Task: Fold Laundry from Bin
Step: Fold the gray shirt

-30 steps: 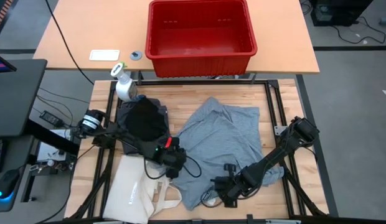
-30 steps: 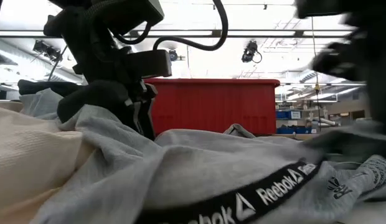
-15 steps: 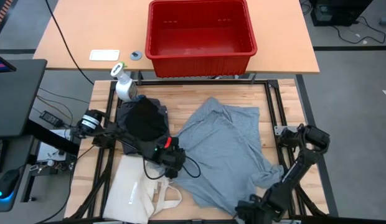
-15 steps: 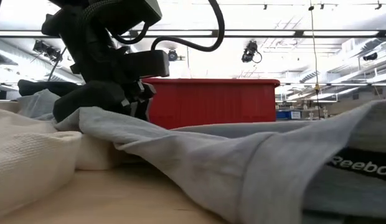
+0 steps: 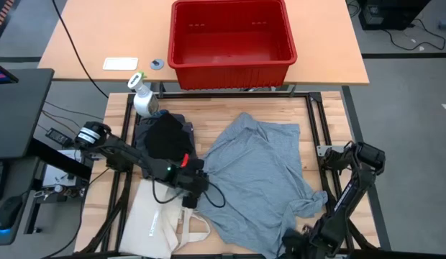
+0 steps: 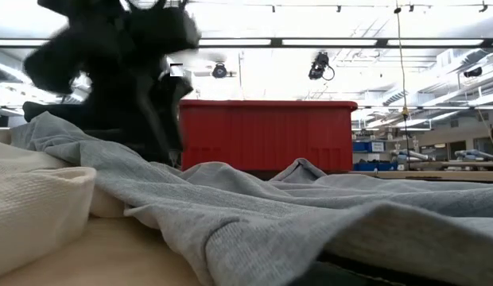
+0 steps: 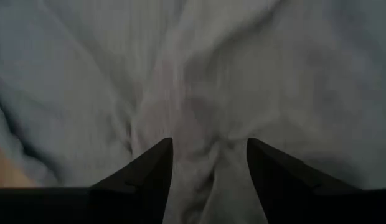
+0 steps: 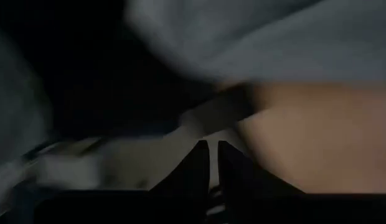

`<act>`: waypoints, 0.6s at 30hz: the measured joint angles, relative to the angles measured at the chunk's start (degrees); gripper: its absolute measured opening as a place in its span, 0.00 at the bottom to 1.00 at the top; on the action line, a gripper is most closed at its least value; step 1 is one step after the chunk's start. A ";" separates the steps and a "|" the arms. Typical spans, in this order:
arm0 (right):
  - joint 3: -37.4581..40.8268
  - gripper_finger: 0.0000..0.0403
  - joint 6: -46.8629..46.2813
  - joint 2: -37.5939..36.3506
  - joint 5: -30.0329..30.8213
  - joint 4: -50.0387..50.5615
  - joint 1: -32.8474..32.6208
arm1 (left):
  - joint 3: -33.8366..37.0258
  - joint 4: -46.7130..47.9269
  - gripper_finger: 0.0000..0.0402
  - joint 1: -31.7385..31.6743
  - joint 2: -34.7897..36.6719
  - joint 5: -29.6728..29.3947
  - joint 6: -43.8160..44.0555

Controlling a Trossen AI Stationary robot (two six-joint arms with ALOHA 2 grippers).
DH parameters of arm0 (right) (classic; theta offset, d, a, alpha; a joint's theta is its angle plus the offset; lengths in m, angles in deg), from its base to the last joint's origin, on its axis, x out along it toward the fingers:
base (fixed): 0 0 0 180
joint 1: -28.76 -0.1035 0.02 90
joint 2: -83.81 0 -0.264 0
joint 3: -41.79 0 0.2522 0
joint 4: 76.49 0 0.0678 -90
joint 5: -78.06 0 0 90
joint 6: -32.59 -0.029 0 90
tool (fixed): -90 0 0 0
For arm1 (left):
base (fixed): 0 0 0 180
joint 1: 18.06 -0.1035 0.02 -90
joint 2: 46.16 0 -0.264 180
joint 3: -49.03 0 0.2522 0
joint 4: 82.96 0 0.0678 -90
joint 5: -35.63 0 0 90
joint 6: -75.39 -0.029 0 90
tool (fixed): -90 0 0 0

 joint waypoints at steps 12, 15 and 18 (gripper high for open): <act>0.32 0.02 6.22 -7.44 36.28 46.01 6.71 | -0.31 -19.07 0.47 -13.85 1.35 3.24 -18.28; 3.70 0.02 11.07 -9.92 38.18 46.28 9.90 | -0.31 -23.78 0.44 -21.90 -0.34 8.42 -19.81; 11.26 0.02 14.44 -14.58 42.18 39.72 13.23 | -2.51 -25.85 0.41 -28.42 -2.99 11.19 -20.22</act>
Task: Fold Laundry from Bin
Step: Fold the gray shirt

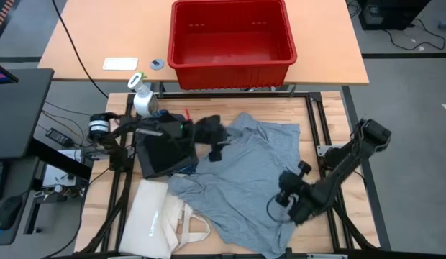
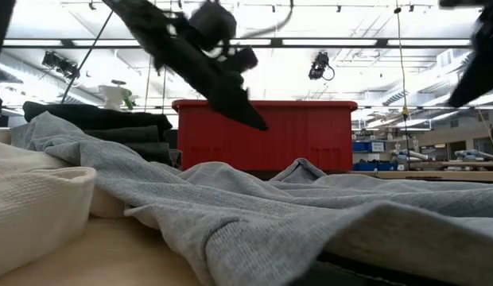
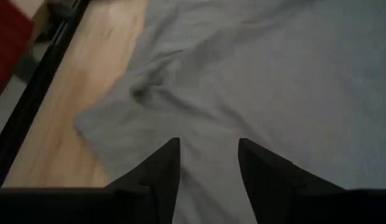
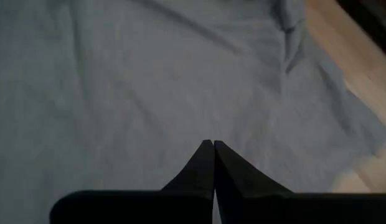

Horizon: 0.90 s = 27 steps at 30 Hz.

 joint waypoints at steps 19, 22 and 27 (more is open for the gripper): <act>32.39 0.03 19.74 -38.04 30.09 -28.23 15.43 | -33.10 12.33 0.39 -6.53 -21.44 5.85 -7.89; 33.12 0.03 24.39 -38.71 31.10 -33.17 15.56 | -32.56 12.89 0.39 -5.83 -21.41 5.83 -8.80; 33.24 0.03 32.03 -37.79 35.11 -44.10 15.58 | -24.24 1.22 0.39 -3.78 -21.05 6.07 -12.40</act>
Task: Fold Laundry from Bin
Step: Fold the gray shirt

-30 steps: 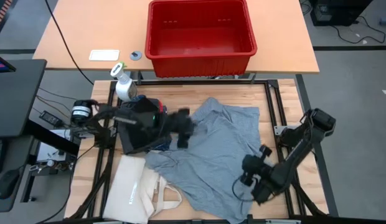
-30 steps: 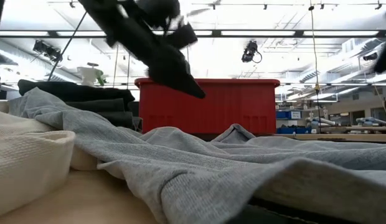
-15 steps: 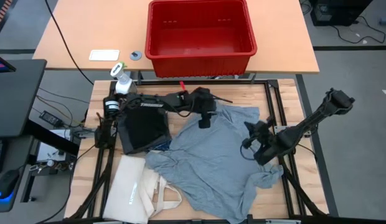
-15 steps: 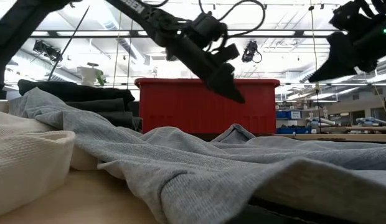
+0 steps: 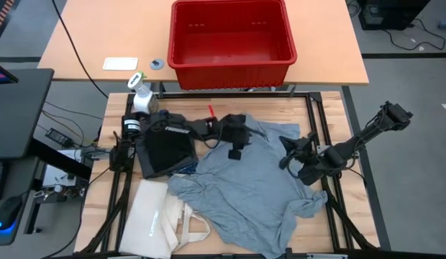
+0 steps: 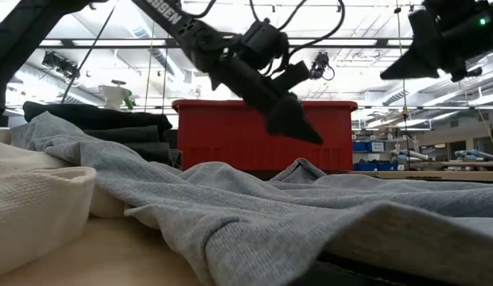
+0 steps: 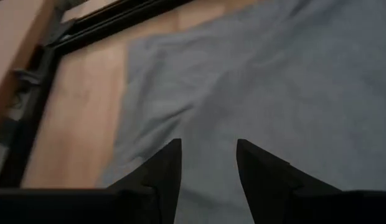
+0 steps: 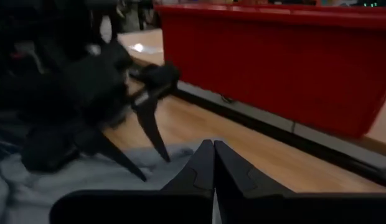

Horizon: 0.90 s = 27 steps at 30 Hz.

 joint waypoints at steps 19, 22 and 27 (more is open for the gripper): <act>0.00 0.03 38.25 0.35 -3.96 -36.28 12.38 | 10.09 -11.05 0.39 0.18 5.03 0.41 -1.34; -0.02 0.03 38.41 0.35 -6.51 -36.54 14.72 | 10.09 -10.40 0.39 0.20 5.01 0.61 -1.18; -0.02 0.03 38.41 0.35 -10.71 -36.54 18.46 | 10.09 -10.20 0.39 0.18 5.01 0.61 -0.59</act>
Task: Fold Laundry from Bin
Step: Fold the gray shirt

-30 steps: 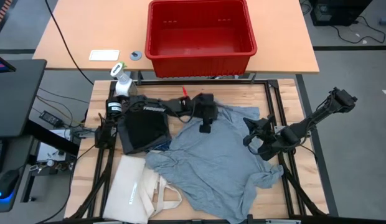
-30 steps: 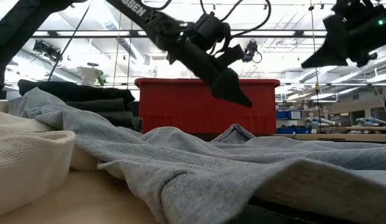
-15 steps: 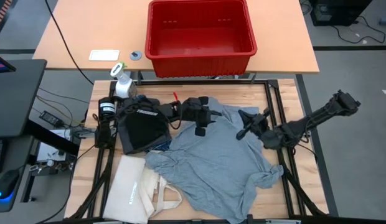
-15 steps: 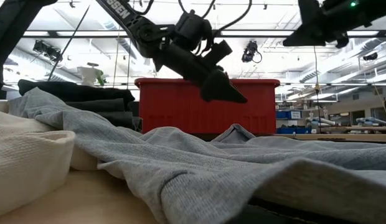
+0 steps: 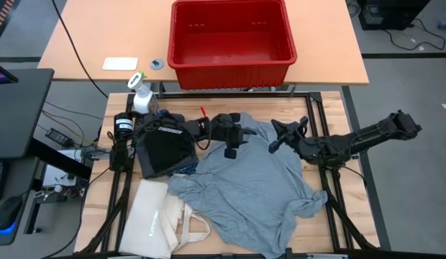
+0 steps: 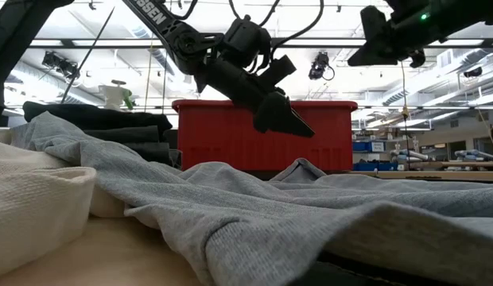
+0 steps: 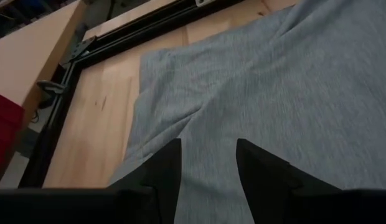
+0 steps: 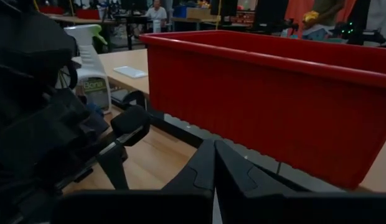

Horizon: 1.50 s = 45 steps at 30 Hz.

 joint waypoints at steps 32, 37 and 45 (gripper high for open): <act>1.48 0.03 7.48 6.68 -10.33 7.85 8.00 | -11.59 14.52 0.39 -3.74 -4.50 -0.67 0.17; 4.45 0.03 5.66 5.70 -8.91 7.45 10.42 | -22.15 21.88 0.39 -3.78 -10.89 -0.81 -1.53; 8.47 0.03 5.42 0.26 -1.66 7.80 9.46 | -31.91 30.47 0.39 -5.62 -19.34 -13.07 -4.61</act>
